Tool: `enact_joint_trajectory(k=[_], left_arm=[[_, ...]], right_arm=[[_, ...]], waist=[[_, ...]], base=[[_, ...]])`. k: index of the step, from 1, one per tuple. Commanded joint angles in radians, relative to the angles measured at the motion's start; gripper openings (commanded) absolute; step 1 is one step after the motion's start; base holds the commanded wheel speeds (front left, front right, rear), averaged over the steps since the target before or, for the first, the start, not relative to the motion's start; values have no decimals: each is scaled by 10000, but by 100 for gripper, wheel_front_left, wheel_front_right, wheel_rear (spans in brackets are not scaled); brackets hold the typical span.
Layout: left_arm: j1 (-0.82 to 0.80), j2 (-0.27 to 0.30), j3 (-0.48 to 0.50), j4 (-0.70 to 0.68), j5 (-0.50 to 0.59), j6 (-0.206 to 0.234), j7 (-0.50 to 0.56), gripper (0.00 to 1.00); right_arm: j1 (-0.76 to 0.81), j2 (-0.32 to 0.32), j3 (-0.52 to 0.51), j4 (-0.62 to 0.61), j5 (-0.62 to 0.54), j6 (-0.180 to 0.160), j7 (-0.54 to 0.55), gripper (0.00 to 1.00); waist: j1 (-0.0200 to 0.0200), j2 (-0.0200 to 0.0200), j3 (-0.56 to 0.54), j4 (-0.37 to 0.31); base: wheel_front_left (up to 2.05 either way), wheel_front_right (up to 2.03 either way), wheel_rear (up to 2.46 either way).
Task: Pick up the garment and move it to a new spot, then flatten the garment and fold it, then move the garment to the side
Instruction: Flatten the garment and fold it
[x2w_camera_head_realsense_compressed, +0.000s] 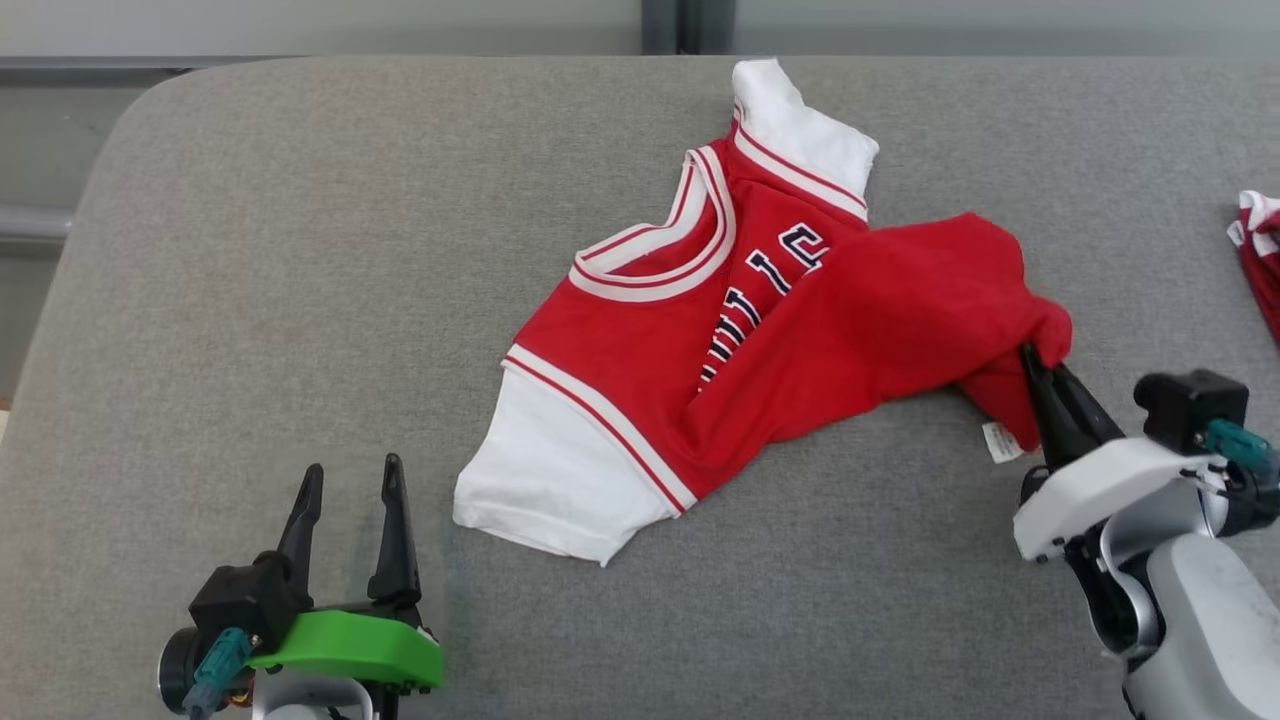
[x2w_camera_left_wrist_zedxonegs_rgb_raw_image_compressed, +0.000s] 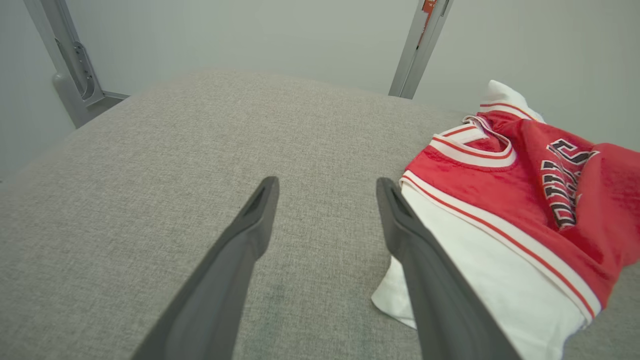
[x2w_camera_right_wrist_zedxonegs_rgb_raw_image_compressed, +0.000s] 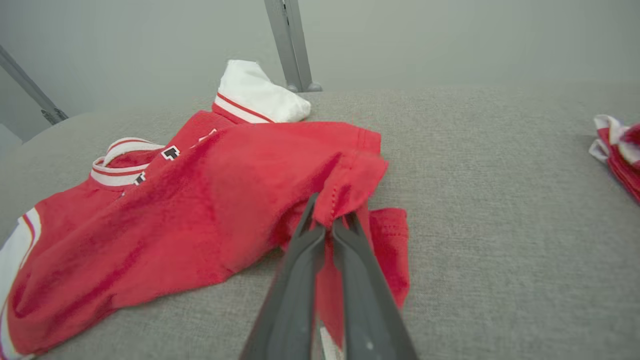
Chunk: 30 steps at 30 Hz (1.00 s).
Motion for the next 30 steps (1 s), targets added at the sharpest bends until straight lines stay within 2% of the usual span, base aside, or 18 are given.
enact_joint_trajectory(k=[1, 9, 16, 17, 18, 19, 20, 23, 25, 30], left_arm=[[19, 27, 39, -33, 45, -18, -32, 100], [-129, 27, 149, -10, 148, -81, -32, 100], [-198, 27, 144, 37, 187, -131, -32, 100], [-208, 27, 146, 40, 188, -136, -32, 100], [-211, 27, 162, 39, 193, -139, -32, 100], [-209, 27, 170, 40, 200, -144, -32, 100], [-206, 27, 178, 44, 208, -145, -32, 100], [-200, 27, 177, 50, 211, -142, -32, 100], [-192, 27, 185, 59, 213, -155, -32, 100], [-166, 27, 160, 47, 211, -145, -32, 100]], right_arm=[[390, 77, -157, -355, -24, 4, 108, 0], [1887, 486, -901, -1524, -413, 3, 632, 0], [2273, 628, -1262, -1430, -646, 3, 820, 0], [2285, 623, -1286, -1388, -659, 3, 793, 5], [2295, 645, -1317, -1335, -655, 3, 768, 24], [2302, 650, -1336, -1307, -629, 3, 754, 36], [2326, 641, -1369, -1279, -612, 3, 725, 38], [2422, 647, -1569, -1198, -669, 1, 724, 34], [2467, 606, -1728, -1113, -710, 1, 731, 26], [2498, 598, -2173, -850, -865, 1, 691, 20]], waist=[[0, 0, 67, -322], [0, 0, 172, -678], [0, 0, 205, -881], [0, 0, 206, -901], [0, 0, 202, -932], [0, 0, 200, -952], [0, 0, 193, -979], [0, 0, 174, -1045], [0, 0, 163, -1090], [0, 0, 132, -1176]], base=[[0, 0, 0], [0, 0, 0], [0, 0, 0], [0, 0, 0], [0, 0, 0], [0, 0, 0], [0, 0, 0], [0, 0, 0], [0, 0, 0], [0, 0, 0]])
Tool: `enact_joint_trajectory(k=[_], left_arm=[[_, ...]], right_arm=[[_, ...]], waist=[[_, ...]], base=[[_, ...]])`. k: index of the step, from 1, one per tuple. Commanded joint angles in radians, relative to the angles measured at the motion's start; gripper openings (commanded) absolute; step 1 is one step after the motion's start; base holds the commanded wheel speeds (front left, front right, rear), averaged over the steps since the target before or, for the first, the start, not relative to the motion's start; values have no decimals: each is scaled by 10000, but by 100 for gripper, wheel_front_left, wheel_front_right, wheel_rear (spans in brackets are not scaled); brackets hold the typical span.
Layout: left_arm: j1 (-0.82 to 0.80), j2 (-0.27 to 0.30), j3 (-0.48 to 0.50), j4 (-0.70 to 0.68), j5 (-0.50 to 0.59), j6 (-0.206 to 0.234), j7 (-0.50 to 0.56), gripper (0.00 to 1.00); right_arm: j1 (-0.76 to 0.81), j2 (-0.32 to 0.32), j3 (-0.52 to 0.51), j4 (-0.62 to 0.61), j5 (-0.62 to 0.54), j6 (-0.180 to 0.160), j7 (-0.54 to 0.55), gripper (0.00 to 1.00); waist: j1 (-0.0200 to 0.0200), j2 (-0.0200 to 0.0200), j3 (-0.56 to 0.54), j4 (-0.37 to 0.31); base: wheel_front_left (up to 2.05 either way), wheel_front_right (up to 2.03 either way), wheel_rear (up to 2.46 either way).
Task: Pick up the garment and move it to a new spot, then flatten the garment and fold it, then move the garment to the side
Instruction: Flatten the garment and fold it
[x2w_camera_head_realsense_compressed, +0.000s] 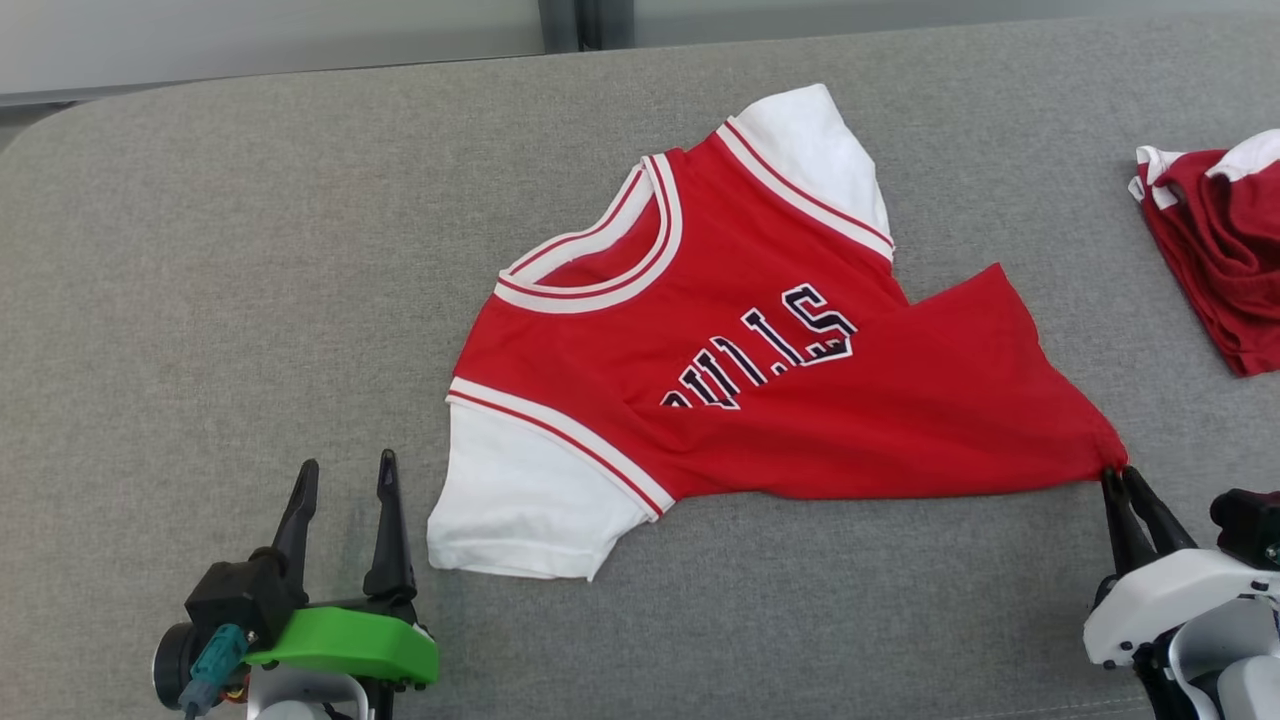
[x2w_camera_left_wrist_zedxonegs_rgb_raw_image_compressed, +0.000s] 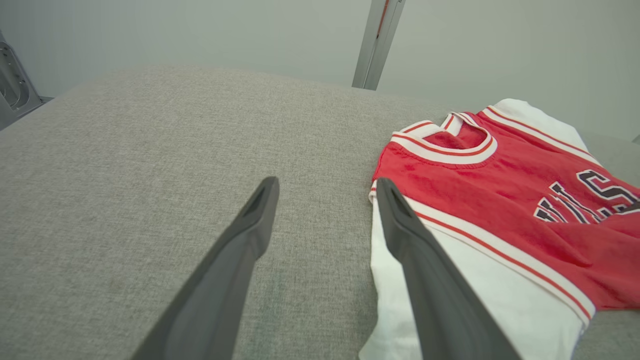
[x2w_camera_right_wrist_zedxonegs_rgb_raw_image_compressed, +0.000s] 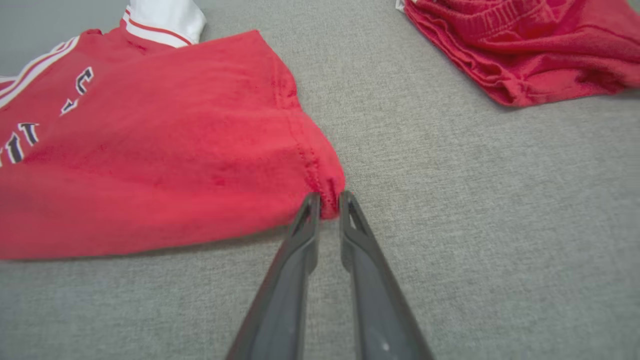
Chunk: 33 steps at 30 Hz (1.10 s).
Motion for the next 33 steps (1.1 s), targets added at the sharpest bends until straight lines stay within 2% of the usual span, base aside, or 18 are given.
enact_joint_trajectory(k=[1, 2, 3, 11, 21, 33], left_arm=[[-83, 27, 19, 7, 92, -43, -32, 100], [-80, 27, 7, 19, 99, -49, -32, 100], [-83, 27, -2, 31, 103, -61, -32, 100], [62, 27, 10, 96, 99, -70, -32, 100], [405, 27, -79, 182, -16, -53, -32, 100], [765, 27, -408, 284, -115, -2, -32, 100]], right_arm=[[58, -24, -128, 113, -51, -4, -42, 28], [22, -39, -239, 190, -94, -4, -68, 46], [6, -58, -276, 239, -112, -4, -71, 100], [279, -117, -553, 34, -136, -4, -183, 100], [10, 113, 491, -1318, -342, -3, -307, 100], [-353, 531, 1414, -812, -630, -3, -869, 100]], waist=[[0, 0, -12, -26], [0, 0, -19, -37], [0, 0, -25, -42], [0, 0, -278, -66], [0, 0, -1101, 33], [0, 0, -1914, 380]], base=[[0, 0, 0], [0, 0, 0], [0, 0, 0], [0, 0, 0], [0, 0, 0], [0, 0, 0]])
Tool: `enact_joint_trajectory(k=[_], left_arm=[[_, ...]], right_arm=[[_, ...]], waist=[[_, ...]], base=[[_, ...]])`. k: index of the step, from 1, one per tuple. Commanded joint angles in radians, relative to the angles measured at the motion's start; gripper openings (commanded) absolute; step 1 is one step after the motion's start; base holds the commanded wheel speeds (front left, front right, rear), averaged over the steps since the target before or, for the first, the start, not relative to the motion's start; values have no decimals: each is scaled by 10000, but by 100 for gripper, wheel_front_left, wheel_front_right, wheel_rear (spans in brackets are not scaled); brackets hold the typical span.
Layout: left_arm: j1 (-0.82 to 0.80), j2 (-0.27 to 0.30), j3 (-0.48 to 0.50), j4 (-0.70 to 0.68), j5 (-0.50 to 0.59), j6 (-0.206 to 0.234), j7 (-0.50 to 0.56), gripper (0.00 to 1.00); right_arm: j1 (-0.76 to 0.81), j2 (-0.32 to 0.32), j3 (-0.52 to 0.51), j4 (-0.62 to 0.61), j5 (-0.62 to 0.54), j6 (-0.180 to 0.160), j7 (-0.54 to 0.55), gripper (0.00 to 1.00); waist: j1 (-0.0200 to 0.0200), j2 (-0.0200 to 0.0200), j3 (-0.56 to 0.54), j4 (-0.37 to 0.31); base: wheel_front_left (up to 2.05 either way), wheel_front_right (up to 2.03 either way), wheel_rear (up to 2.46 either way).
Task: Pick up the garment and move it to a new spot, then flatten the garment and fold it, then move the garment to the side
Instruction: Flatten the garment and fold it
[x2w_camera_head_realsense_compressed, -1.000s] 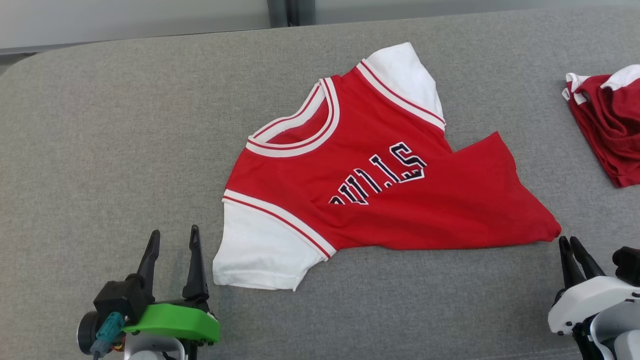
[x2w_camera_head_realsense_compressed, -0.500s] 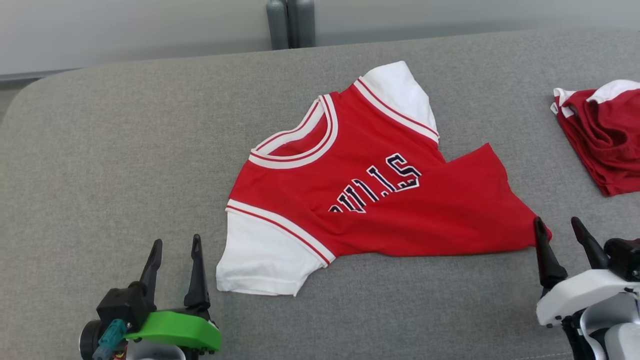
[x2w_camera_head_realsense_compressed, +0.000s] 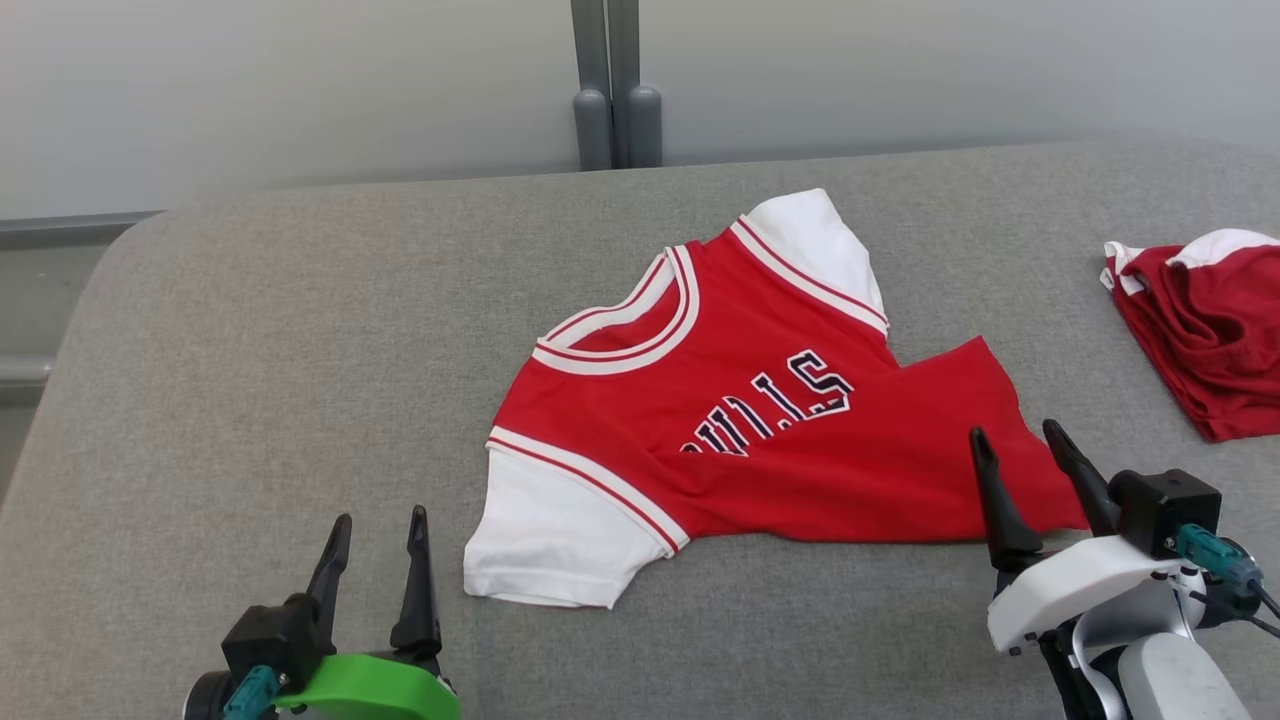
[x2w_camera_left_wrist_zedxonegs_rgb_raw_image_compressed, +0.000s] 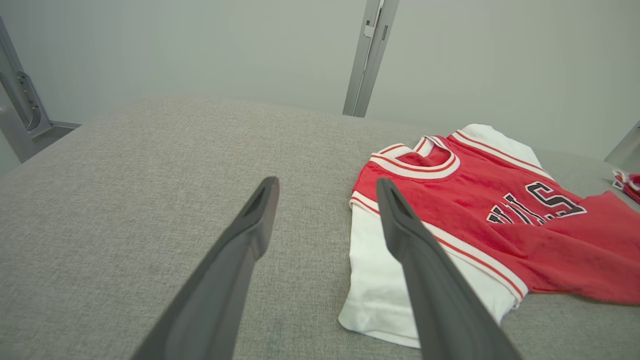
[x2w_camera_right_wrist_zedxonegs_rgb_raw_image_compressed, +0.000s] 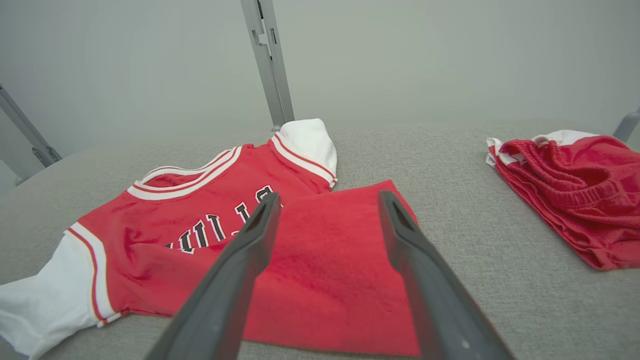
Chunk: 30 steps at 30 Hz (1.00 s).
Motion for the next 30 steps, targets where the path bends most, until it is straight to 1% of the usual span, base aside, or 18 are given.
enact_joint_trajectory(k=[1, 14, 26, 30], left_arm=[[177, 27, -6, 23, -30, 41, -32, 100], [428, 27, -86, -171, -149, 131, -32, 100], [406, 27, -178, -181, -123, 134, -32, 100], [498, 27, -340, 136, -109, -8, 30, 100]], right_arm=[[-109, 43, 41, 72, -83, -1, -134, 100], [-61, 555, 110, 583, -373, -1, -805, 100], [-275, 680, 292, 771, -390, -1, -943, 100], [-298, 696, 301, 795, -362, -1, -960, 100]], waist=[[0, 0, -175, 108], [0, 0, -583, 61], [0, 0, -628, 52], [0, 0, -594, 40]], base=[[0, 0, 0], [0, 0, 0], [0, 0, 0], [0, 0, 0]])
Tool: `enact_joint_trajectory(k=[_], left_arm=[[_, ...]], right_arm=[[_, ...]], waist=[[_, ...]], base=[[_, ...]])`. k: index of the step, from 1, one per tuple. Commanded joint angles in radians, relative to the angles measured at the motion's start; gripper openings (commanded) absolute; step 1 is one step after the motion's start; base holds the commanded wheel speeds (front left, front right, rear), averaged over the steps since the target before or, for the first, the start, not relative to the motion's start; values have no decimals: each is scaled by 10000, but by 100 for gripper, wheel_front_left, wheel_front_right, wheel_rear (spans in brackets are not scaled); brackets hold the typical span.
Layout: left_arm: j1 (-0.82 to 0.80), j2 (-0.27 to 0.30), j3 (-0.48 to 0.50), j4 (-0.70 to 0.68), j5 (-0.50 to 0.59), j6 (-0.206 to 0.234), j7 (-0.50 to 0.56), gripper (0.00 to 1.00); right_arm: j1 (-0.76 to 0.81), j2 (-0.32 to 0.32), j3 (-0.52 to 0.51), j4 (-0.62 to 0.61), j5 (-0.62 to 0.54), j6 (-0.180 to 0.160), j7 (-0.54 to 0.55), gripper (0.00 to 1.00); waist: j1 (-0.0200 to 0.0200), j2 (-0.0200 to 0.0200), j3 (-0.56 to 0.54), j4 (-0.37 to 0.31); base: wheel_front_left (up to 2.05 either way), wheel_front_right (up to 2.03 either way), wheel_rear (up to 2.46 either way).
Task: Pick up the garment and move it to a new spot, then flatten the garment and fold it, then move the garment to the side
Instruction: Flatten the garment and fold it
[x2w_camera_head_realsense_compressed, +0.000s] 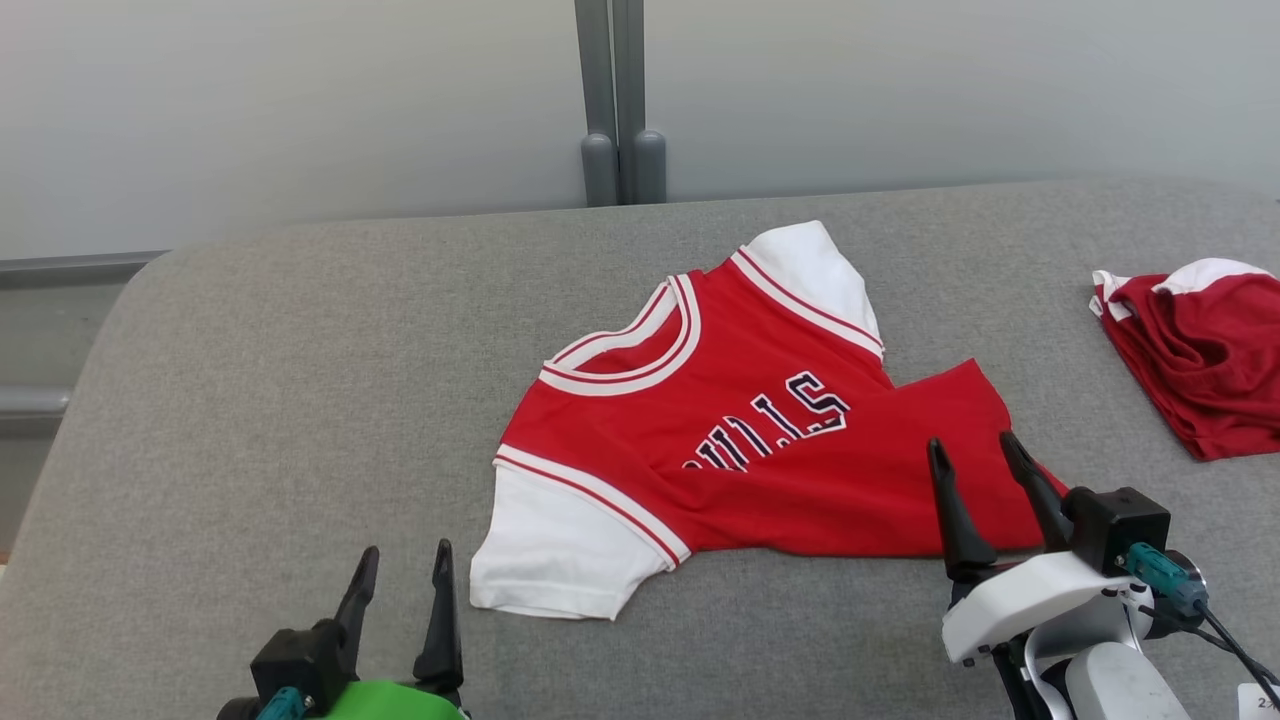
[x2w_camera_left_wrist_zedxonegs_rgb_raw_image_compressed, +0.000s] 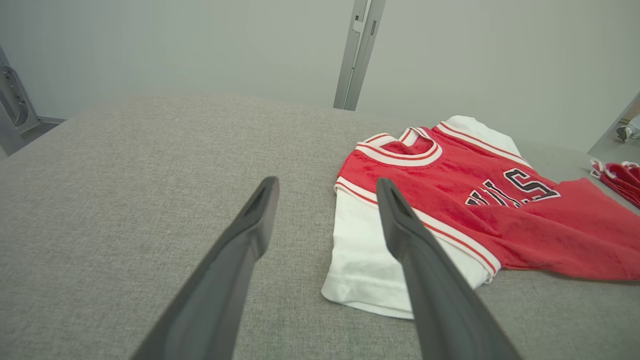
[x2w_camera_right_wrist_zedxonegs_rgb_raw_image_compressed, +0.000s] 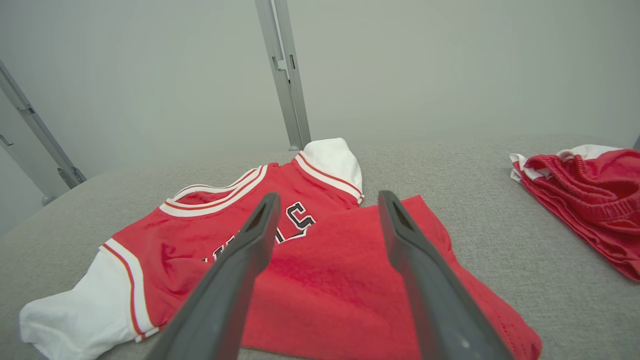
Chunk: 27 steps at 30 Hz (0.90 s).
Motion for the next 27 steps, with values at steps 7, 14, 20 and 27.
enact_joint_trajectory(k=[7, 14, 20, 27], left_arm=[[-8, 50, -389, 886, -149, -262, 709, 100], [-611, 75, -484, 1761, -166, -263, 803, 100], [-1220, 136, -369, 2781, -333, -254, 634, 100], [-1586, 142, -449, 3545, -414, -445, 426, 41]], right_arm=[[-162, 28, -3, -76, -21, -1, -16, 100], [-373, 32, -16, -147, -44, -1, 37, 100], [-485, -8, -134, -204, -68, -1, 17, 100], [-491, -42, -226, -215, -60, -1, -27, 100]], waist=[[0, 0, 319, -200], [0, 0, 811, -615], [0, 0, 1157, -1009], [0, 0, 1266, -1123]], base=[[0, 0, 0], [0, 0, 0], [0, 0, 0], [0, 0, 0]])
